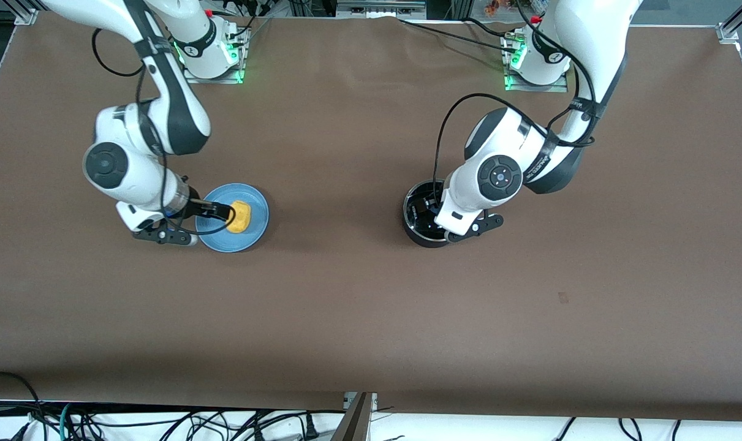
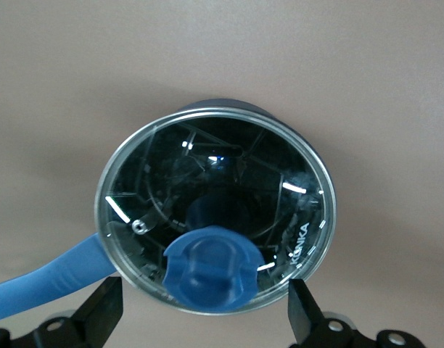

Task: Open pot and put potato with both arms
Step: 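Grasp the lid knob with the left gripper while the right gripper grasps the potato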

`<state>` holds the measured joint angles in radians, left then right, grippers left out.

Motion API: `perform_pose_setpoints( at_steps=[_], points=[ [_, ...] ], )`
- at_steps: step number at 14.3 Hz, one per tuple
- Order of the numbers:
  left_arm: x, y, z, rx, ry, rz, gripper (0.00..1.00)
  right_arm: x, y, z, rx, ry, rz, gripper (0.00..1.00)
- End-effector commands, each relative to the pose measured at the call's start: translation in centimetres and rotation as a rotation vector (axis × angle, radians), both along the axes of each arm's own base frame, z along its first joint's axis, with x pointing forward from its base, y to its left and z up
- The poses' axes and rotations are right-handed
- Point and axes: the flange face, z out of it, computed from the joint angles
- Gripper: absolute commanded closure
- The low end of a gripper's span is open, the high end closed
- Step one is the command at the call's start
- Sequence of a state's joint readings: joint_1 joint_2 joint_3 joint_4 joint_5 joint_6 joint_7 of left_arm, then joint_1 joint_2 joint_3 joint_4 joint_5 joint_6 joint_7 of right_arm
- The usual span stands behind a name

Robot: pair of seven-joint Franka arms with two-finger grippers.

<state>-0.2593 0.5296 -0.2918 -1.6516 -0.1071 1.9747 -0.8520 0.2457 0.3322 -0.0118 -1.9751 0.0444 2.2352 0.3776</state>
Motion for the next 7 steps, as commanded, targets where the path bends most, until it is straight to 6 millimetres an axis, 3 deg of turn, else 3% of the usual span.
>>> perform_pose_setpoints(
  at_steps=[1,4,7],
  points=[
    [0.2,-0.7,-0.3,0.017,-0.020,-0.003,0.00,-0.8,0.9,-3.1,-0.002,0.000,-0.104,0.00],
    [-0.3,-1.3,-1.6,0.033,-0.012,-0.022,0.00,-1.6,2.6,-5.4,-0.010,-0.005,-0.167,0.00],
    [-0.9,-1.8,-2.3,0.067,-0.026,-0.065,0.06,-2.9,2.3,-8.0,-0.017,-0.005,-0.197,0.00]
  ],
)
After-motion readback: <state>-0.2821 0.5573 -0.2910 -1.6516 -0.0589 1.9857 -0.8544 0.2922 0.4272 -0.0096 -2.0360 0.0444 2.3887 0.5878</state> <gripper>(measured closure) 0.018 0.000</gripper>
